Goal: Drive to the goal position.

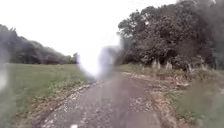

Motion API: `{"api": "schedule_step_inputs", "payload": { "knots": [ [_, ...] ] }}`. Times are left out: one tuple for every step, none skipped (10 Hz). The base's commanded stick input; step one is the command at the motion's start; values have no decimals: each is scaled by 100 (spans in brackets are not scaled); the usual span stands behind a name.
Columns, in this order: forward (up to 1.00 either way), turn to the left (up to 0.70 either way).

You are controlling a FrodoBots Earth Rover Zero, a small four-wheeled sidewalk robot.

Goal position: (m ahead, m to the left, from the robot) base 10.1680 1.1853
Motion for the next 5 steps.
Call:
{"api": "schedule_step_inputs", "payload": {
  "knots": [
    [70,0],
    [70,0],
    [70,0],
    [70,0],
    [70,0]
  ]
}}
